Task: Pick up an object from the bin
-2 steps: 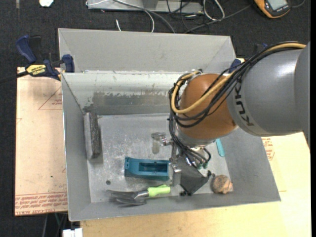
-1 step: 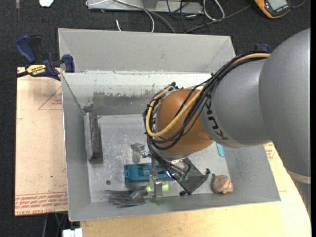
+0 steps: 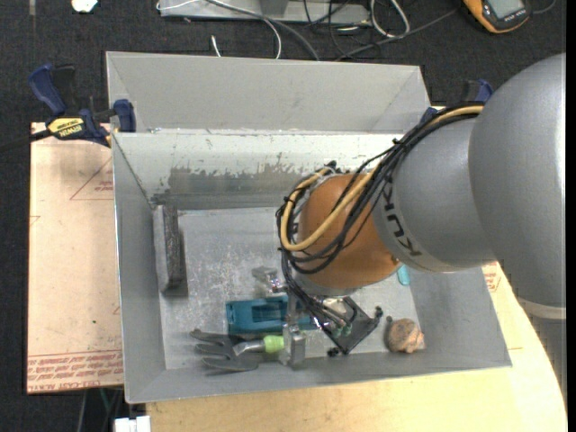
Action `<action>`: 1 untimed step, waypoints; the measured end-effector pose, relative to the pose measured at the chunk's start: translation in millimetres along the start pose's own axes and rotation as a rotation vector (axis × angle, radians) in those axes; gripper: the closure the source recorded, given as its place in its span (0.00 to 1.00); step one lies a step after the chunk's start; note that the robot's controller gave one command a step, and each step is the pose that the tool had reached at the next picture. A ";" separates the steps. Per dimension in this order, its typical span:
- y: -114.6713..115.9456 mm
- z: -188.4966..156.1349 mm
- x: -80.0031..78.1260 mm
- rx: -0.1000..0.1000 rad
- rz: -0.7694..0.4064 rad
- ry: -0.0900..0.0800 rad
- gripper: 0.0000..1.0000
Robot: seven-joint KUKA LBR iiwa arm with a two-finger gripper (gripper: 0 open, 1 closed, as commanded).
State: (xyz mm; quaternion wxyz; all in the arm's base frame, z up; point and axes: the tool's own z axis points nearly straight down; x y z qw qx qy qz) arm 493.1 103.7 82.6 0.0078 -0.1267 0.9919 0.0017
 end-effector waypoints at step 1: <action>47.8 7.6 -2.5 -0.006 0.133 -0.008 1.00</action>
Offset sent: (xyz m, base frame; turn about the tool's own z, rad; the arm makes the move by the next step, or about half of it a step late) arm 0.0000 0.0000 0.0000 0.0000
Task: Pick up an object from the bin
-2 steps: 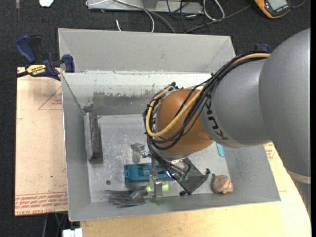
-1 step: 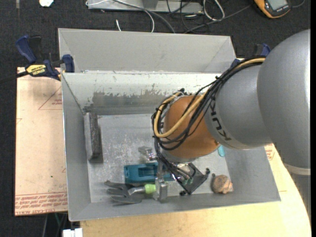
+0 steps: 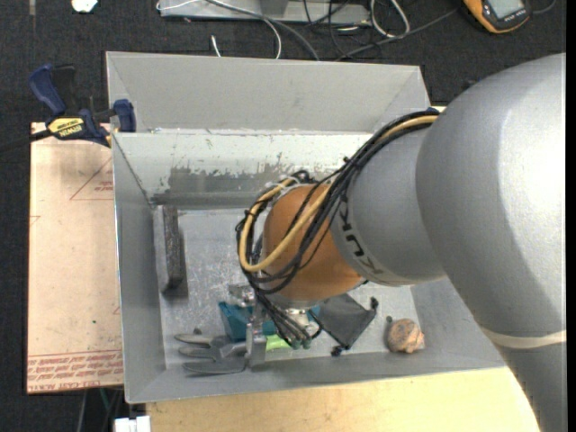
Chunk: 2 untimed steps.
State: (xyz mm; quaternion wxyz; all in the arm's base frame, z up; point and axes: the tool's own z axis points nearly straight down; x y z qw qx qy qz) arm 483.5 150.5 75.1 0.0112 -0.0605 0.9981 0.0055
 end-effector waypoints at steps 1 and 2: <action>-0.2 0.0 0.0 0.000 0.001 0.000 1.00; -0.2 0.0 -0.1 0.000 0.001 0.000 1.00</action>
Offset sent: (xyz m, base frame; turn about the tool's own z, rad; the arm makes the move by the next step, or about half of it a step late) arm 0.0000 0.0000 0.0000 0.0000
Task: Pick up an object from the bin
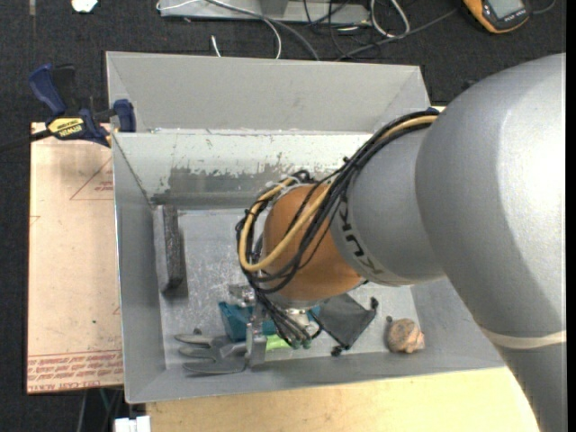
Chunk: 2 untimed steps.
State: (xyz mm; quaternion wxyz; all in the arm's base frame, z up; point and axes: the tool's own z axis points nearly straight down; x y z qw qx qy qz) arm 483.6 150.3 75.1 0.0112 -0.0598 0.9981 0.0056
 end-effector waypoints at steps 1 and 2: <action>0.0 0.0 0.0 0.000 0.000 0.000 1.00; 0.0 0.0 0.0 0.000 0.000 0.000 1.00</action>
Offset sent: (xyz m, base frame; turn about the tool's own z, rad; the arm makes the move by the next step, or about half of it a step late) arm 0.0000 0.0000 0.0000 0.0000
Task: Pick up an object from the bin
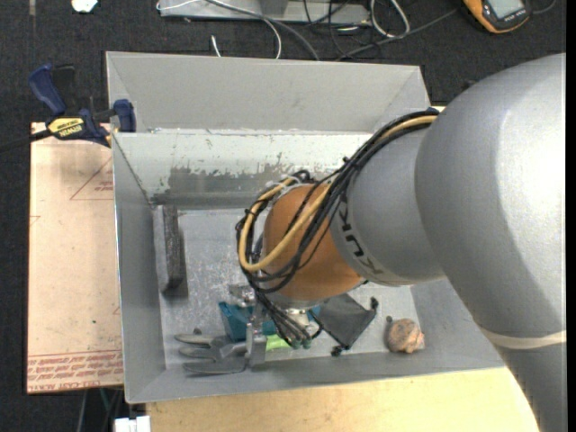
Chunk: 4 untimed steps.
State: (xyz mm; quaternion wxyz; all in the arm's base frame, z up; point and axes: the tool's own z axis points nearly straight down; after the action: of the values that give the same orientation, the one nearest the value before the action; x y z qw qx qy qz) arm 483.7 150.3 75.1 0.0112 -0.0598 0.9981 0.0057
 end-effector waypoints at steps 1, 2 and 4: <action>0.0 0.0 0.0 0.000 0.000 0.000 1.00; 0.0 0.0 0.0 0.000 0.000 0.000 1.00; -0.1 0.0 0.0 0.000 0.000 0.000 1.00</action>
Offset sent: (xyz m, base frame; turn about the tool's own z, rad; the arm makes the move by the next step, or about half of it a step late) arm 0.0000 0.0000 0.0000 0.0000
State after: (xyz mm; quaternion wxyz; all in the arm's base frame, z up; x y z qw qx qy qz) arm 483.7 150.2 75.1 0.0112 -0.0598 0.9981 0.0059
